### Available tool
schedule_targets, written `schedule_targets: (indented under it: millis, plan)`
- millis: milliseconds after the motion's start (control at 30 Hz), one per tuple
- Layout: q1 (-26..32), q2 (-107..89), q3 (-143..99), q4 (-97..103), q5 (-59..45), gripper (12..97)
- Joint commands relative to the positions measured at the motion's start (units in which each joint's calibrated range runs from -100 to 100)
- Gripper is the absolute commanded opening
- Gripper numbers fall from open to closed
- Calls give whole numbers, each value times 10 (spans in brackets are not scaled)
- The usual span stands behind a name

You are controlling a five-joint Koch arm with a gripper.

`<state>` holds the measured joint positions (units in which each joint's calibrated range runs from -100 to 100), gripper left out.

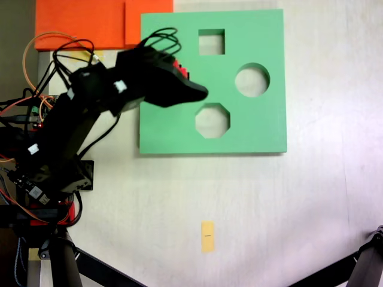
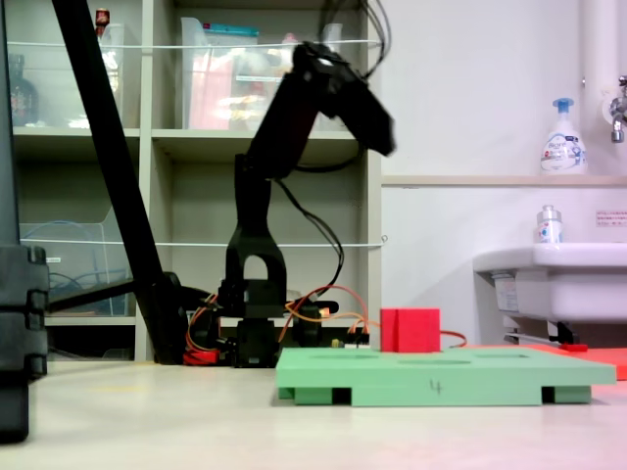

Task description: Put the cross columnar block into the corresponding hole

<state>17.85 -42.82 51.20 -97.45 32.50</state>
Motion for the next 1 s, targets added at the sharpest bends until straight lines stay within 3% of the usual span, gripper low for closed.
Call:
schedule_targets:
  millis: [0, 67, 267, 400, 533, 700, 867, 967]
  plan:
    - [-41, -49, 33, -25, -84, 658]
    - [-75, -56, 32, -25, -110, 587]
    - [-127, -37, 21, 7, -115, 581]
    - [-139, -63, -108, 66, -116, 581]
    - [-150, -192, -409, 326, -116, 579]
    - [-156, -353, -771, 694, -168, 514]
    - [-162, -410, -1051, 967, -249, 506]
    - [-164, -407, -1154, 1015, -272, 494]
